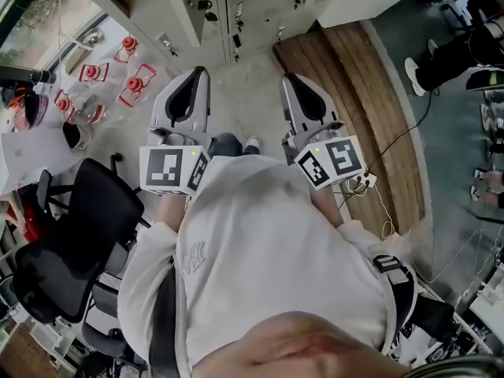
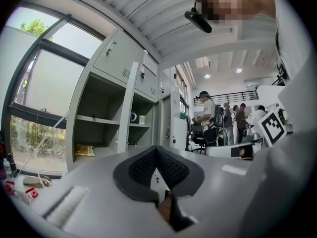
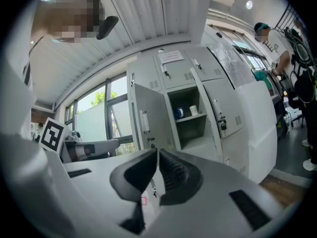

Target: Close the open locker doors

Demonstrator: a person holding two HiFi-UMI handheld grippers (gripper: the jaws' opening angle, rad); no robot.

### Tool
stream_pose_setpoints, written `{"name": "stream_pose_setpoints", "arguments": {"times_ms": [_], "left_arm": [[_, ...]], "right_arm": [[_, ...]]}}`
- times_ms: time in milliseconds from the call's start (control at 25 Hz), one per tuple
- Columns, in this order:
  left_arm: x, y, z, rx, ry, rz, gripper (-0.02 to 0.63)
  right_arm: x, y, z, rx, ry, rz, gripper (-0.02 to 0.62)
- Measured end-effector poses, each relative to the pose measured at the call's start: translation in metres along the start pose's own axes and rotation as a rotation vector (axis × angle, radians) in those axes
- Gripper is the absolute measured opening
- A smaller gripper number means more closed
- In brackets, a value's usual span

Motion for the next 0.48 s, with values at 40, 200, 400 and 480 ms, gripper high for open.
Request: {"name": "stream_pose_setpoints", "arguments": {"times_ms": [40, 200, 400, 480], "left_arm": [[-0.004, 0.001, -0.001, -0.004, -0.014, -0.003, 0.002], [-0.013, 0.0, -0.013, -0.02, -0.077, -0.007, 0.002], [-0.024, 0.002, -0.035, -0.016, -0.133, -0.018, 0.002], [-0.029, 0.001, -0.049, -0.022, -0.15, -0.016, 0.002]], "right_arm": [[-0.004, 0.0, 0.004, -0.005, -0.014, -0.002, 0.02], [-0.024, 0.003, 0.011, -0.026, -0.083, -0.012, 0.02], [-0.066, -0.004, 0.009, -0.011, -0.206, -0.011, 0.02], [-0.087, -0.011, 0.003, 0.001, -0.279, 0.004, 0.02]]}}
Point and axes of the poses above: the fingertips, and each gripper's own axes: x backward along the fingers, z to its right, y out of its underside, the point moved 5 cm from there along x, backward along the fingers
